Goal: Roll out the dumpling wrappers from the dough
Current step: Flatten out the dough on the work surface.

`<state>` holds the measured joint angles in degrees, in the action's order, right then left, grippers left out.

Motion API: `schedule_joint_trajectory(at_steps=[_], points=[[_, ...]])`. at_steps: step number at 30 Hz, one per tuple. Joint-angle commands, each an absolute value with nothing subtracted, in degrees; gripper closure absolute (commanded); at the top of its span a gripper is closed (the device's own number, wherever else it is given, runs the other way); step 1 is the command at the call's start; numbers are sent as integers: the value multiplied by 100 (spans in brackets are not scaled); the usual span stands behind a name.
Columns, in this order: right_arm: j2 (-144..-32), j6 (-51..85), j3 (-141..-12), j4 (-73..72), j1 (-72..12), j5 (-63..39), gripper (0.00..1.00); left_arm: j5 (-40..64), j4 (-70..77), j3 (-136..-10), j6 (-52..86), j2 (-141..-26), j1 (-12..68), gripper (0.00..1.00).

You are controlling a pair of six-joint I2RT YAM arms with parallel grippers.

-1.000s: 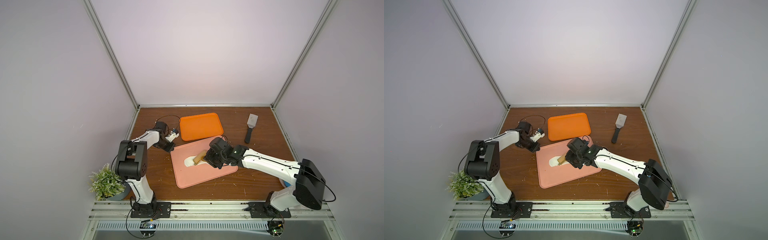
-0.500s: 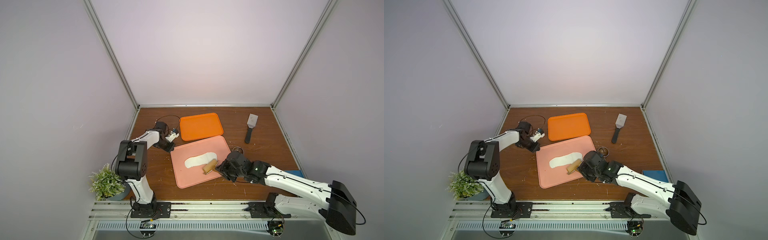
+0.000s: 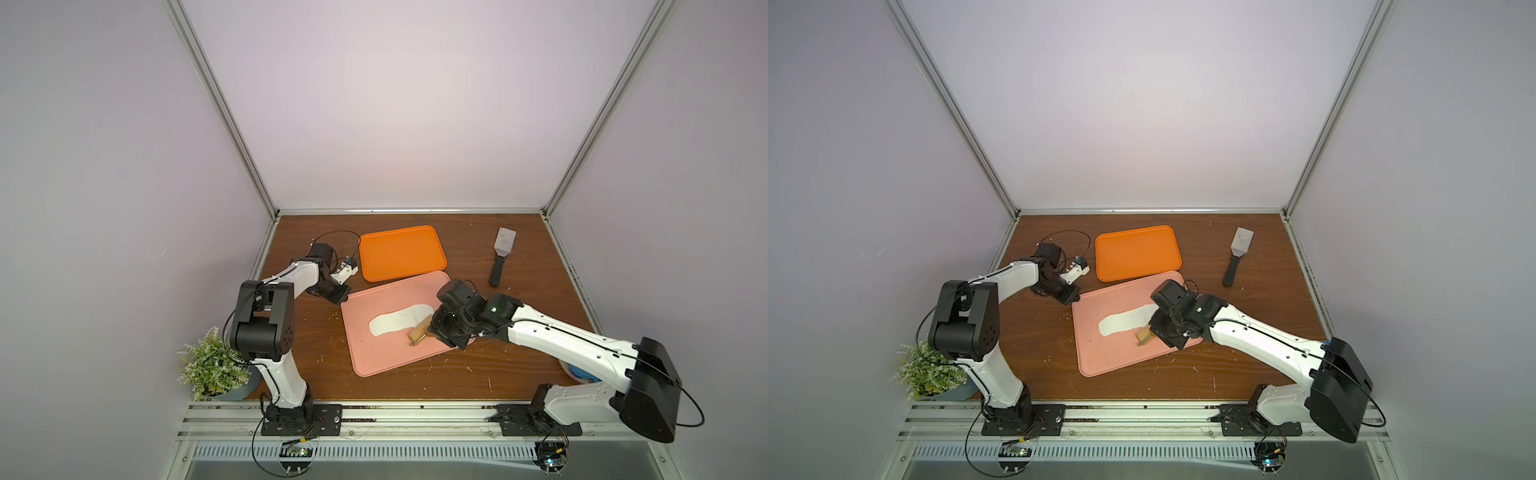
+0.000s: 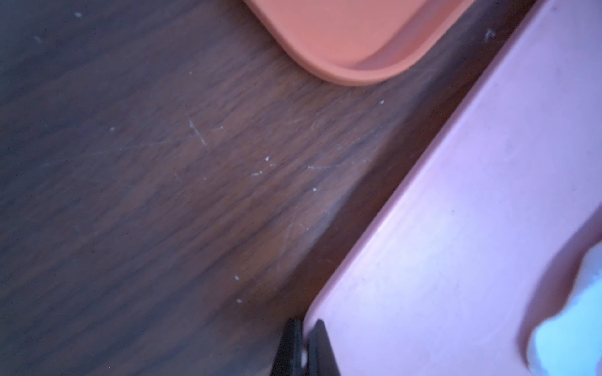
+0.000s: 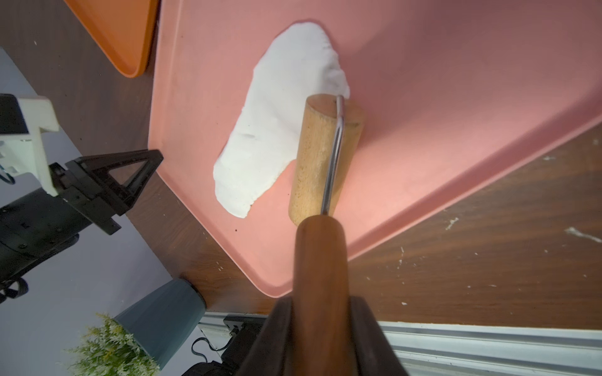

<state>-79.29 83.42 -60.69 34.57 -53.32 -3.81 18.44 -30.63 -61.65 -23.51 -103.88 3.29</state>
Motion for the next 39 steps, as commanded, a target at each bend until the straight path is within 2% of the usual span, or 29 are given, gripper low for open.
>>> schedule_joint_trajectory(at_steps=[1, 5, 11, 18, 28, 34, 39], points=[[-8349, 7463, -7032, 2951, -5473, -595, 100, 820, -2421, -5722, -2241, -11215, 229, 100], [-8990, 7131, -7932, 2978, -5675, -713, 100, 813, -2436, -5726, -2243, -11206, 228, 100], [-9550, 7206, -8139, 2747, -5766, -842, 100, 787, -2426, -5726, -2241, -11196, 229, 100], [-9670, 7500, -7372, 2449, -5783, -967, 100, 737, -2408, -5722, -2233, -11202, 229, 100], [-9061, 7887, -5878, 3574, -5746, -806, 100, 609, -2362, -5731, -2196, -11206, 222, 100], [-8903, 8007, -4970, 3594, -5704, -1087, 100, 580, -2349, -5754, -2188, -11204, 207, 100], [-8884, 8031, -4695, 3670, -5688, -1199, 100, 576, -2359, -5753, -2196, -11215, 196, 100]])
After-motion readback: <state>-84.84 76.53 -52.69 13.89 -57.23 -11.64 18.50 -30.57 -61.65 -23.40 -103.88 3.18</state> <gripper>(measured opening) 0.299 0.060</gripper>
